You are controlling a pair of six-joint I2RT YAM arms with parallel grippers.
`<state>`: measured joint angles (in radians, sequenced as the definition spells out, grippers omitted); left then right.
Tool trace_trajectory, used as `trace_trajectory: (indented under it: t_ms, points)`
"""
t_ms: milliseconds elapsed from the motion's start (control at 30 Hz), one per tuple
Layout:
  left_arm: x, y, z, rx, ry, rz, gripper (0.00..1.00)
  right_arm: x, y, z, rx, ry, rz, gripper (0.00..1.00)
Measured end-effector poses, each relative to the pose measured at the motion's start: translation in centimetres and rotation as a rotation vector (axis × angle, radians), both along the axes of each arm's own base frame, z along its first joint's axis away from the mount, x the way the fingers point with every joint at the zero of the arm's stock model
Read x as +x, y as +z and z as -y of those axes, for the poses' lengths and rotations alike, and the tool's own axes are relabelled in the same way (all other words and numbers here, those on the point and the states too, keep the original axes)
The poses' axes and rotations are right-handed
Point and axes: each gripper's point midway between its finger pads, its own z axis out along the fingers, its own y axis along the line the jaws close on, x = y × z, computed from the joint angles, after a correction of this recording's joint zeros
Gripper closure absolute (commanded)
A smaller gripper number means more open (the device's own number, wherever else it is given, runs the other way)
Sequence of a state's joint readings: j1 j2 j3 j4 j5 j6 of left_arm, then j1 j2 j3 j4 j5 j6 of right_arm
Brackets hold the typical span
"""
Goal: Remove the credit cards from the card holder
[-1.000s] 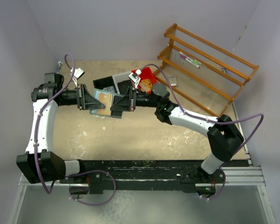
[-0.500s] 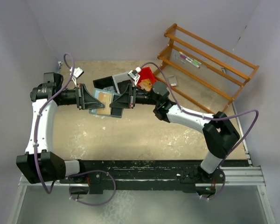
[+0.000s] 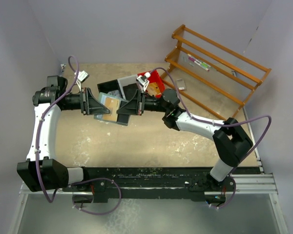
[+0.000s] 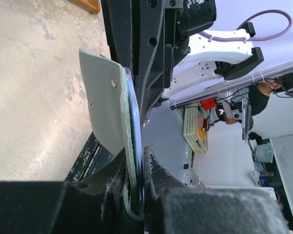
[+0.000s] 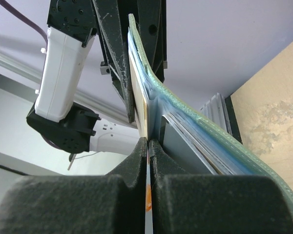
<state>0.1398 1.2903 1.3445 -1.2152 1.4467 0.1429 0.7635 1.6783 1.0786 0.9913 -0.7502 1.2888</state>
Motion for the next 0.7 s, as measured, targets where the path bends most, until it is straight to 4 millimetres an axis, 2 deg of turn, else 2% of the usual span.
trace_trajectory:
  t_ms: [233, 400, 700]
  points:
    - [-0.13, 0.30, 0.07, -0.010, -0.005, 0.001, 0.78, 0.12, -0.49, 0.32, -0.008, -0.006, -0.008, 1.00]
    - [-0.13, 0.31, 0.06, -0.009, -0.005, 0.002, 0.89, 0.04, -0.29, 0.42, -0.007, -0.007, -0.007, 1.00]
    - [-0.17, 0.38, 0.08, -0.013, -0.007, 0.004, 0.86, -0.20, 0.03, 0.71, -0.004, -0.009, 0.005, 1.00]
